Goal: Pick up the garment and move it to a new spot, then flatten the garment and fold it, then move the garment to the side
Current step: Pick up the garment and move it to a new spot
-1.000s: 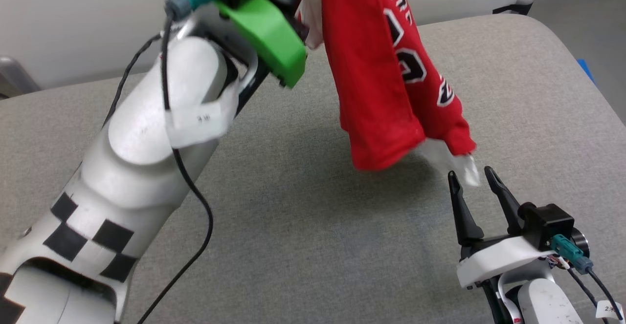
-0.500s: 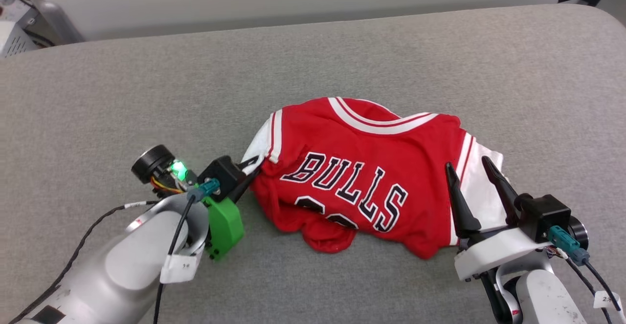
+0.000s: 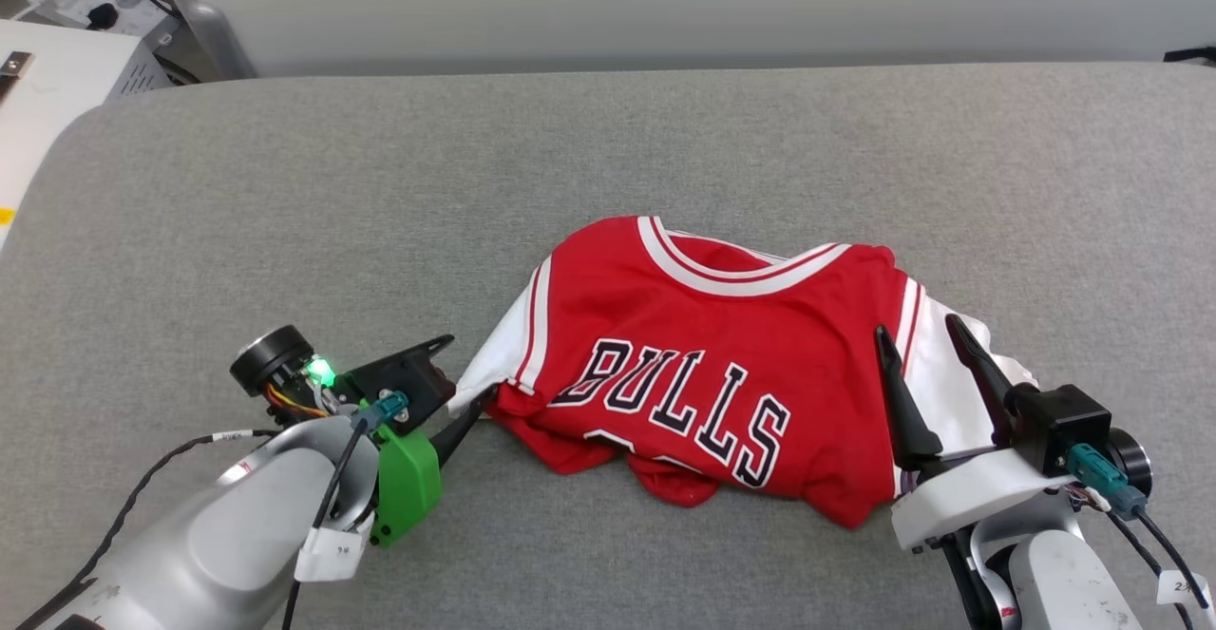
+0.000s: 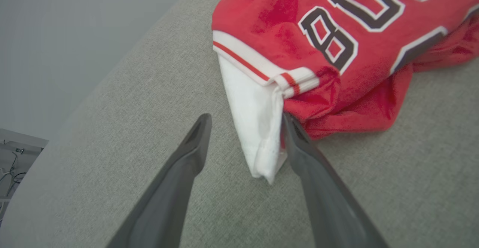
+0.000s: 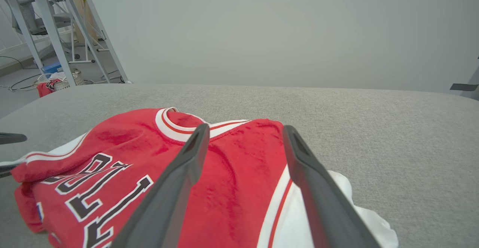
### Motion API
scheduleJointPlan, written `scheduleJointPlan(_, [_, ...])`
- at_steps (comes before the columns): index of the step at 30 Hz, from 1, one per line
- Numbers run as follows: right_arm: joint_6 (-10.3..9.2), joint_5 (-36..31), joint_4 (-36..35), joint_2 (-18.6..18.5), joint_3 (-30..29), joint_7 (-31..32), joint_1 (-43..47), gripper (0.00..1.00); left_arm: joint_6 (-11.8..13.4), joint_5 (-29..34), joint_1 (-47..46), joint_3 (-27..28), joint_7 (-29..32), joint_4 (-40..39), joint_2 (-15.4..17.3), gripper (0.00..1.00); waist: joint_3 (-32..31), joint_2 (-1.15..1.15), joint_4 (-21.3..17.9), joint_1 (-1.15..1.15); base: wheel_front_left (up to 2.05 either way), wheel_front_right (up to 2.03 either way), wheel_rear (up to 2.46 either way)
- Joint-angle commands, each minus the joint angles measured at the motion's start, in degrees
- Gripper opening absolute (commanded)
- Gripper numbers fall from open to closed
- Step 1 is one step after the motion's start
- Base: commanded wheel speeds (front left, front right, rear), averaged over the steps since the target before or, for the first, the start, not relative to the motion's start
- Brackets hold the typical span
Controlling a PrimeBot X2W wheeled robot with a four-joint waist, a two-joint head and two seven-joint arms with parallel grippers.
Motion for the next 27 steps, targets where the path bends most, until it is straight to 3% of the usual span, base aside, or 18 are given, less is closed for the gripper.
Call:
scheduleJointPlan(1, [-0.05,-0.59,0.16,-0.13,-0.31,-0.51,0.45,1.0,0.34,0.46,0.86,1.09,-0.32,-0.37,0.49,1.0,-1.73,0.0,1.54,0.0,0.0,0.0,0.0])
scheduleJointPlan(5, [-0.05,-1.18,-0.17,-0.13,-1.34,-0.51,1.13,1.0,2.18,-1.03,2.08,6.62,-0.32,-2.13,1.51,1.0,-3.42,0.0,2.86,0.0,0.0,0.0,0.0])
scheduleJointPlan(10, [-0.05,-1.92,-1.26,-0.13,-2.89,-0.51,2.17,1.0,6.41,-5.15,4.9,19.1,-0.33,-8.91,2.11,1.0,-5.01,0.0,4.56,0.0,0.0,0.0,0.0])
scheduleJointPlan(13, [-0.05,-2.32,-2.15,-0.13,-3.56,-0.51,3.1,1.0,7.86,-8.24,8.5,27.08,-0.33,-14.01,0.83,1.0,-5.72,0.0,5.42,0.0,0.0,0.0,0.0])
scheduleJointPlan(16, [-0.05,-2.99,-2.94,-0.13,-4.0,-0.51,4.26,1.0,9.18,-9.53,13.82,34.58,-0.33,-19.92,-1.75,1.0,-6.48,0.0,5.93,0.0,0.0,0.0,0.0])
scheduleJointPlan(21, [-0.05,-3.41,-4.29,-0.19,-4.37,-0.51,6.75,1.0,10.53,-8.63,25.07,43.97,-0.33,-28.51,-9.17,1.0,-7.86,0.0,6.34,0.0,0.0,0.0,0.0])
scheduleJointPlan(27, [-0.05,-3.24,-4.5,-0.76,-4.3,-0.47,9.17,1.0,9.4,-3.16,35.49,50.26,-0.33,-33.44,-17.3,1.0,-8.9,0.0,6.56,0.0,0.0,0.0,0.0])
